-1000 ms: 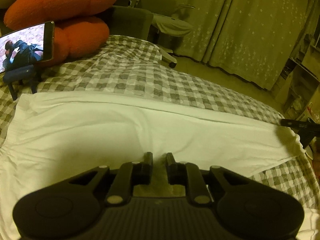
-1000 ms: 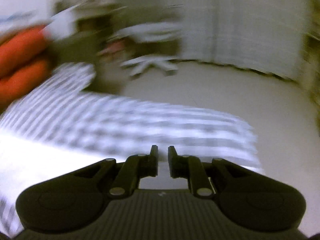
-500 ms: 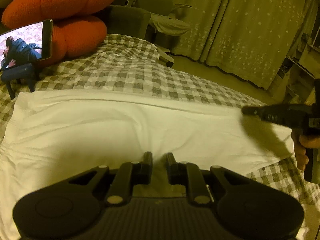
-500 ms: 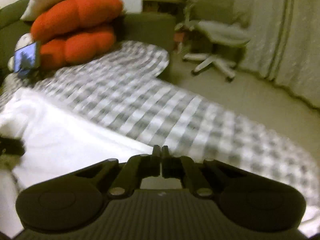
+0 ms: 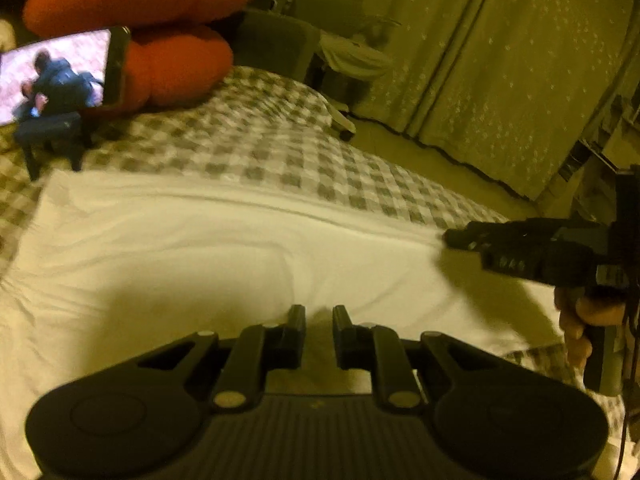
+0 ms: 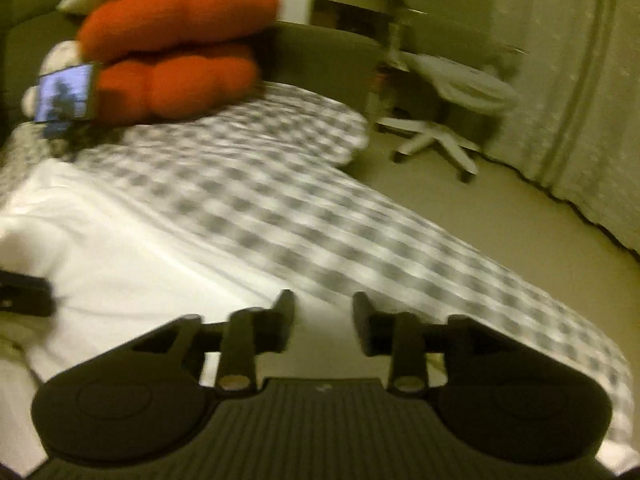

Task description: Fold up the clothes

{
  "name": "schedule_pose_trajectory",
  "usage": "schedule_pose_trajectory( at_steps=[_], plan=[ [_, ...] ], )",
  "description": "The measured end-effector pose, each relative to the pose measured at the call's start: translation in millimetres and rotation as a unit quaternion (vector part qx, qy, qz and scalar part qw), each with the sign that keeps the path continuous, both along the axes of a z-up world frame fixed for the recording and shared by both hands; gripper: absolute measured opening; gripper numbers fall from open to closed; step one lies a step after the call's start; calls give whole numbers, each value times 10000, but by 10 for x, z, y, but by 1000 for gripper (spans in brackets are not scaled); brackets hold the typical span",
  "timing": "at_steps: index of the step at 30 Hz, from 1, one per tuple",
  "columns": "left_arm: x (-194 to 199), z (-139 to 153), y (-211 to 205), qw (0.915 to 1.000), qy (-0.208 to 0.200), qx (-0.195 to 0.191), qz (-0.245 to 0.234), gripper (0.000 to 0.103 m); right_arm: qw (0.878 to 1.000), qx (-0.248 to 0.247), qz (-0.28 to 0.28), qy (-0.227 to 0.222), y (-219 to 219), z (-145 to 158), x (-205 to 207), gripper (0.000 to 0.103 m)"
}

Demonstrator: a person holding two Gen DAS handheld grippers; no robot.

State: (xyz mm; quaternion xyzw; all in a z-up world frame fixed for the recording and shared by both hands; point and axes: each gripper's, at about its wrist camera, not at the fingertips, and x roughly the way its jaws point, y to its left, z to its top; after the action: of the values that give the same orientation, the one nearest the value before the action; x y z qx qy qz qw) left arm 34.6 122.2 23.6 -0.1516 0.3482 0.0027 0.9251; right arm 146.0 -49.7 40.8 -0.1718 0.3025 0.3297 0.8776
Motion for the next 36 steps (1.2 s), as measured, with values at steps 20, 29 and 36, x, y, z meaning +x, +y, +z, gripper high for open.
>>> schedule_pose_trajectory(
  at_steps=[20,29,36],
  plan=[
    [-1,-21,132,9999,25,-113,86,15,9973,-510,469,-242,753,-89,-94,3],
    [-33,-35,454,9971,44,-348,672,19,9974,-85,697,-159,880,47,-143,25],
    [-28,-51,452,9969,102,-288,731,19,9945,-492,910,-166,1167,-29,-181,8]
  ],
)
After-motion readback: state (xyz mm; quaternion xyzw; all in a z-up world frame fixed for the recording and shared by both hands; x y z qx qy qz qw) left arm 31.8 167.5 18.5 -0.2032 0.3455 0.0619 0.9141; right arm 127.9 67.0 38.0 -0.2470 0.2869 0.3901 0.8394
